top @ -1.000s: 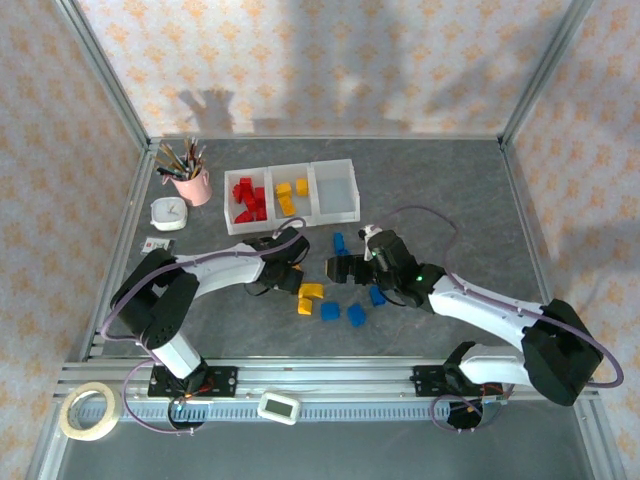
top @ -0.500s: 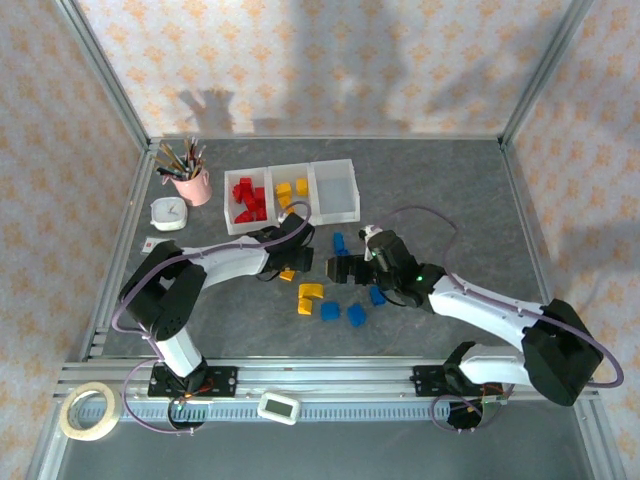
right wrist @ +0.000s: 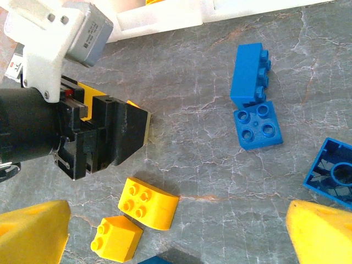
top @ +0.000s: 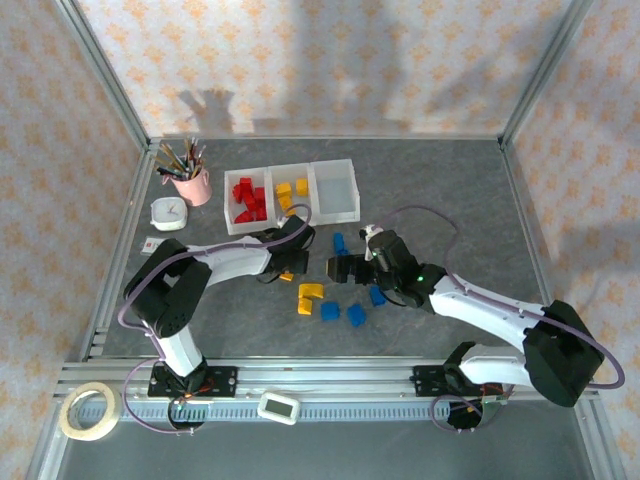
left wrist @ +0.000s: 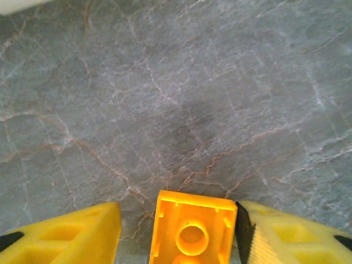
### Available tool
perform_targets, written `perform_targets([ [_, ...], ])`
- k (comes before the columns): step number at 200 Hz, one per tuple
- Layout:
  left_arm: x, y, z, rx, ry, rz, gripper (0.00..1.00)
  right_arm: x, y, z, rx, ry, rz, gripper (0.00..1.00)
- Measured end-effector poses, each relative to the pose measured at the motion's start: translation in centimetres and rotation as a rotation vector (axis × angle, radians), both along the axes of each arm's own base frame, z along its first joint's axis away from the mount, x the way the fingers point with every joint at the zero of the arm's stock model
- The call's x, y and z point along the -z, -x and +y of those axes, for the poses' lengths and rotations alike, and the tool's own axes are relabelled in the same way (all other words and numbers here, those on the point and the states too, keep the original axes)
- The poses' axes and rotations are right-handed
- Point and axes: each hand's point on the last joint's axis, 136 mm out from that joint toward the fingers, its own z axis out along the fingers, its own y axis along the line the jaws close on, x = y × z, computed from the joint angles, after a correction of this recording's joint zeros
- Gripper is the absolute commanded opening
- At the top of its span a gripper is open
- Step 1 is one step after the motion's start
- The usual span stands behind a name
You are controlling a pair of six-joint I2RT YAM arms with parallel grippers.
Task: Sort the legos into containers by color
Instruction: Pick up the lego from the center of the table, then place the lego in the container.
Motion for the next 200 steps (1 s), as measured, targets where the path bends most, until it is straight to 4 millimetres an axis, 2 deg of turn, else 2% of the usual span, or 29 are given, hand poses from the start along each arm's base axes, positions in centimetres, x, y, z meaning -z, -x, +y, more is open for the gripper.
perform_targets([
  [57,0.0,0.1,-0.3,0.012,-0.002,0.001,0.35,0.0,0.0,0.0,0.000,0.000,0.000,1.00],
  [98,-0.2,0.2,-0.2,0.010,-0.003,0.002,0.33,0.0,0.0,0.0,0.000,-0.001,0.000,1.00],
  [118,-1.1,0.2,-0.2,0.008,0.007,-0.011,0.33,-0.1,-0.1,0.0,0.002,-0.003,-0.002,1.00],
  [135,-2.7,-0.2,-0.3,0.002,0.024,-0.041,0.32,-0.5,-0.6,-0.3,0.016,-0.007,-0.008,1.00],
  [152,-5.1,-1.4,-0.7,-0.014,0.045,-0.098,0.33,-1.1,-1.5,-0.8,0.044,-0.015,-0.017,1.00],
  [177,-9.3,-4.4,-1.3,-0.062,0.092,-0.204,0.33,-2.2,-3.1,-1.7,0.088,-0.030,-0.040,1.00],
  [200,-12.5,-7.4,-0.9,-0.127,0.121,-0.286,0.32,-3.2,-3.9,-2.0,0.104,-0.033,-0.066,1.00],
])
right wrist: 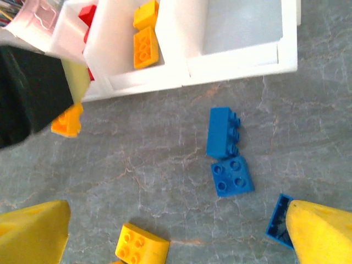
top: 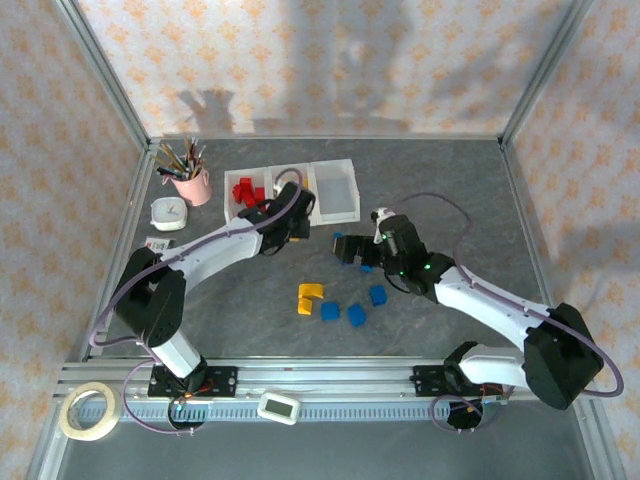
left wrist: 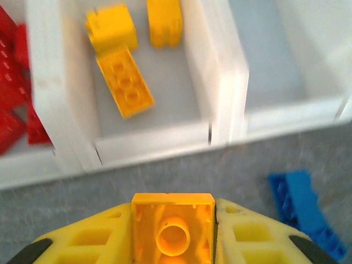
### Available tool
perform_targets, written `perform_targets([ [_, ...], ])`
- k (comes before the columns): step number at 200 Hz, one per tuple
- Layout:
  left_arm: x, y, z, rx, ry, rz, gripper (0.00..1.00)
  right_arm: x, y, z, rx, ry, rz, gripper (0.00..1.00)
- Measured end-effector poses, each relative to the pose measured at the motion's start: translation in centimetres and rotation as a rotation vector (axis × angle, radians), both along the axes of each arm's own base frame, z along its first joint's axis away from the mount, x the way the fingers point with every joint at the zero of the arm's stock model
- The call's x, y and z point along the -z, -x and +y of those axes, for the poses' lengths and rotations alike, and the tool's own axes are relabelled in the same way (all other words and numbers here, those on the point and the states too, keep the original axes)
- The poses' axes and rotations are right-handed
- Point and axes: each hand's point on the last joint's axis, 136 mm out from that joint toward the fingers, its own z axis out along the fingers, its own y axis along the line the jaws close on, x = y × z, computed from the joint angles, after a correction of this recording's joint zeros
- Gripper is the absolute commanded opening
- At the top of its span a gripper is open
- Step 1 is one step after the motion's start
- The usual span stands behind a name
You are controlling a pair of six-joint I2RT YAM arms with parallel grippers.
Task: Sort the legos into containers by color
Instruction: Place the lego in the container.
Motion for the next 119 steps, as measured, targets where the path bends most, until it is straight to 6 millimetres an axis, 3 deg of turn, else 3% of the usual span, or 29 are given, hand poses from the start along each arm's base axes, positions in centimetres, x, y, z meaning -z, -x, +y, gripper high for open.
perform_targets([
  [19,-1.4,-2.9,0.4,-0.060,0.012,-0.045,0.32,-0.5,-0.4,-0.1,0.006,0.003,-0.016,1.00],
  [40,-1.3,-6.0,0.7,-0.113,0.015,-0.061,0.32,-0.2,-0.7,-0.2,0.013,0.015,-0.017,1.00],
  [79,2.5,-10.5,1.1,-0.192,0.004,-0.028,0.38,0.9,-1.1,-0.3,0.019,0.047,0.002,1.00],
  [98,4.4,-11.3,1.5,-0.214,-0.004,-0.002,0.52,0.7,-1.3,-0.2,0.015,0.055,-0.007,1.00],
  [119,4.7,-11.7,1.9,-0.231,0.001,0.002,0.55,0.3,-1.6,-0.1,0.007,0.062,-0.024,1.00],
])
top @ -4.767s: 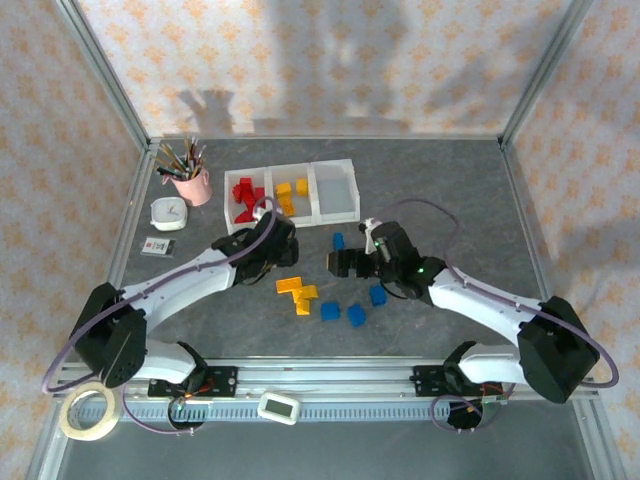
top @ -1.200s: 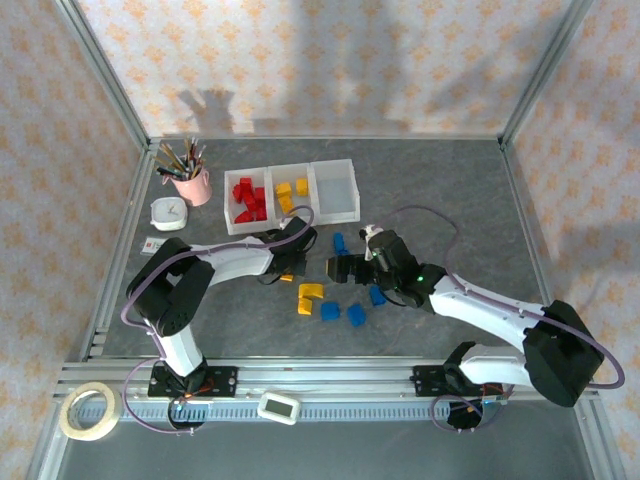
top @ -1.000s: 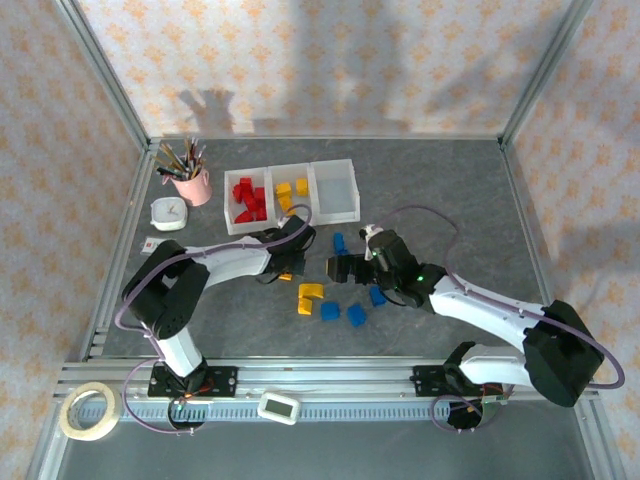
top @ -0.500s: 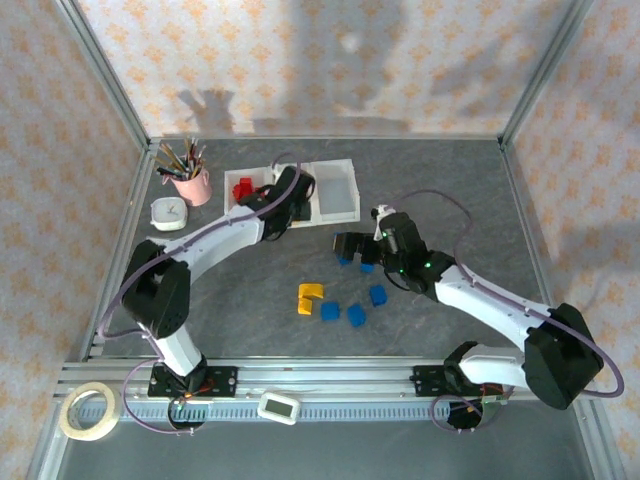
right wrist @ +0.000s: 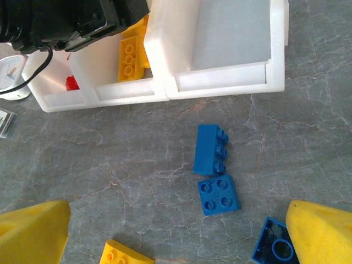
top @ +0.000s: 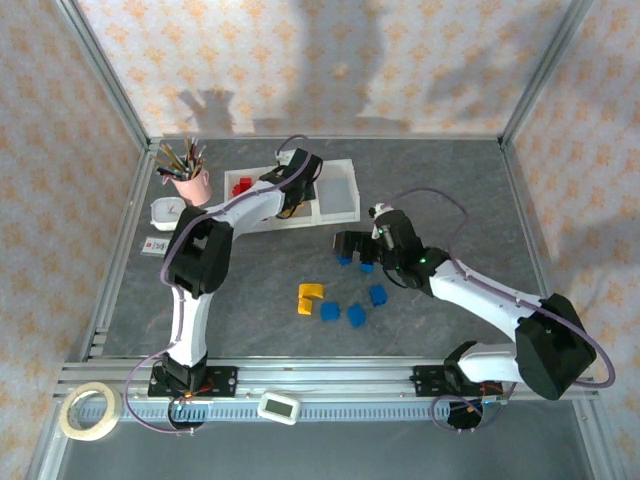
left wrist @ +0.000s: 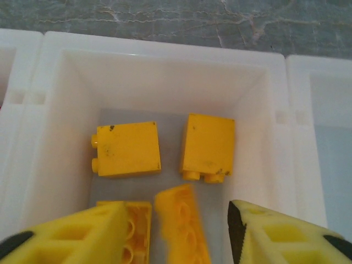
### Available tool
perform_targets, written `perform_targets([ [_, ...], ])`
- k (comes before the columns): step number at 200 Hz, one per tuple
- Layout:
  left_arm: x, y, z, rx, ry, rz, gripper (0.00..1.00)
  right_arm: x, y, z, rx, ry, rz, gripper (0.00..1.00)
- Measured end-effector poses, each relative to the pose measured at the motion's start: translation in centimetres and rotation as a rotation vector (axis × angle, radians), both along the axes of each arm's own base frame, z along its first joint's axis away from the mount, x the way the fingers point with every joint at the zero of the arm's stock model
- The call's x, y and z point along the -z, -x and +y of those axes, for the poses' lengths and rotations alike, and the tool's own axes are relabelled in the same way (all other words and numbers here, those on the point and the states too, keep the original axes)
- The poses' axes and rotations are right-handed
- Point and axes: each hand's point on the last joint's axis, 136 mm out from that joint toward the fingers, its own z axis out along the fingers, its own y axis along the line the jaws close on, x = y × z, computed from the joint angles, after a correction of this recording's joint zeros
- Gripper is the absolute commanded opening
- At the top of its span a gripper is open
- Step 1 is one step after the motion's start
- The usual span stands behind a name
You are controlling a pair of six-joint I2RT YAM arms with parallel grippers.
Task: Sort the legos into containers by color
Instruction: Place the lego in the container, then pick up the lego from the bottom-center of the table.
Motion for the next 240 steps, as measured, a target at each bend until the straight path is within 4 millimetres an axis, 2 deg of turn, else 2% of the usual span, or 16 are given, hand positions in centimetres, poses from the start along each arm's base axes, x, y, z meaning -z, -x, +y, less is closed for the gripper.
perform_targets([
  [29,-1.5,-0.3,-0.1,0.000,0.014,-0.028,0.57,-0.3,-0.4,0.3,-0.017,0.019,-0.010,1.00],
  [48,-3.4,0.1,-0.4,0.015,0.047,-0.055,0.60,-0.4,-0.4,0.6,-0.033,0.038,-0.012,1.00],
  [91,-10.2,4.7,0.1,0.076,0.125,-0.148,0.71,-1.5,0.9,2.8,-0.122,0.088,-0.028,1.00],
  [105,-11.4,6.7,-0.1,0.107,0.139,-0.170,0.75,-1.7,1.7,3.7,-0.159,0.103,-0.032,1.00],
  [118,-11.6,8.8,-0.2,0.140,0.149,-0.167,0.78,-1.7,2.5,4.3,-0.187,0.118,-0.031,1.00],
  [145,-9.8,13.6,-0.1,0.199,0.158,-0.119,0.86,-0.9,4.0,4.8,-0.233,0.165,-0.012,0.99],
  [187,-7.3,20.1,1.9,0.236,0.221,-0.076,0.99,0.2,7.2,6.4,-0.337,0.236,-0.009,0.95],
  [216,-6.6,23.3,2.8,0.248,0.286,-0.077,0.99,1.2,10.2,8.3,-0.439,0.286,-0.017,0.93],
  [240,-6.5,25.1,3.4,0.235,0.340,-0.098,0.99,2.5,12.3,9.7,-0.516,0.327,-0.015,0.90],
])
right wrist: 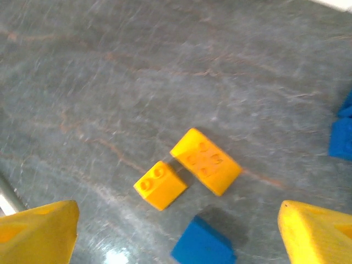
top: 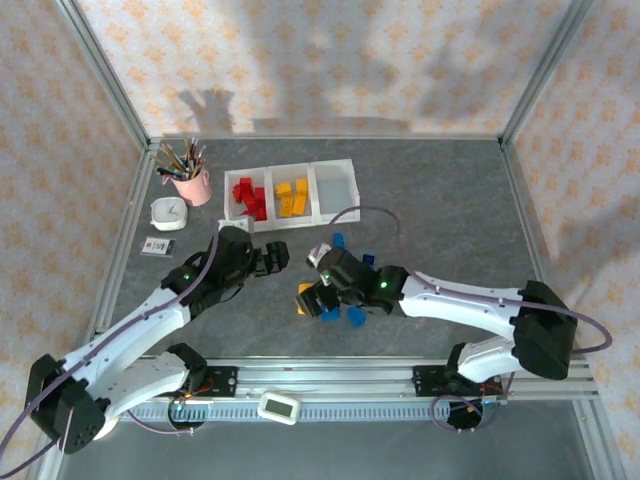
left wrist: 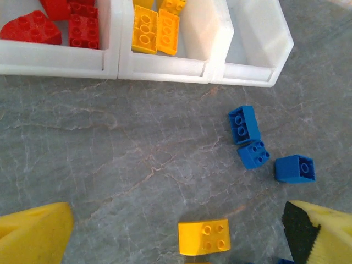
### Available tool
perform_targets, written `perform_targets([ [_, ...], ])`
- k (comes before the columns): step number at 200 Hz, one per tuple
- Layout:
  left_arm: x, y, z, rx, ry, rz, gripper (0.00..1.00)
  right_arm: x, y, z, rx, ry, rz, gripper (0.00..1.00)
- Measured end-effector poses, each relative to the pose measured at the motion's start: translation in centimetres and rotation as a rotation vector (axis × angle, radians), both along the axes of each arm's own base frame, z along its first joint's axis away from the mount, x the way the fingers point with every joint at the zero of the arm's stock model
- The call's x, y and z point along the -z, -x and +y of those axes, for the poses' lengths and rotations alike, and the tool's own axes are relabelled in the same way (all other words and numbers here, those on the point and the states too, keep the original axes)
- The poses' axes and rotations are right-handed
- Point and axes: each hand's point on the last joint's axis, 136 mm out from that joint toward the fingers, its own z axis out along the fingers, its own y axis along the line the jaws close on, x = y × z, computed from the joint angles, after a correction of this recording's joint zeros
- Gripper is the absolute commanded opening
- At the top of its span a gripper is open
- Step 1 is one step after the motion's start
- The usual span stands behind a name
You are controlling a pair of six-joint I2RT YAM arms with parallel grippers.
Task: Sort the legos into containers by color
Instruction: Pick up the lego from the bottom-center of the table.
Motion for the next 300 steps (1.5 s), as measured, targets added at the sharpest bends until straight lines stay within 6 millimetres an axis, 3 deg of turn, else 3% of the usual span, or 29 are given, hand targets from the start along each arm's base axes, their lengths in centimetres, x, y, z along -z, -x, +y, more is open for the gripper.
perform_targets([
  [38,0.1,1.4,0.8,-0.045,0.075,-0.007,0.99,3.0,0.7,1.1,-0.042,0.097,0.020,0.83],
  [112,0.7,2.5,2.0,-0.115,0.130,0.004,0.99,5.2,0.0,3.4,-0.108,0.191,0.001,0.69],
  [154,0.4,2.9,3.1,-0.168,0.127,-0.005,0.99,7.1,0.0,3.5,-0.150,0.255,0.005,0.61],
  [192,0.3,3.4,4.4,-0.224,0.113,-0.011,0.99,8.4,0.1,3.3,-0.172,0.299,0.012,0.62],
  [244,-0.2,3.9,5.5,-0.265,0.121,-0.033,0.99,9.0,-0.5,4.1,-0.167,0.316,0.009,0.60],
  [300,-0.5,4.1,5.9,-0.286,0.132,-0.043,0.99,9.4,-0.9,4.4,-0.167,0.332,0.000,0.50],
])
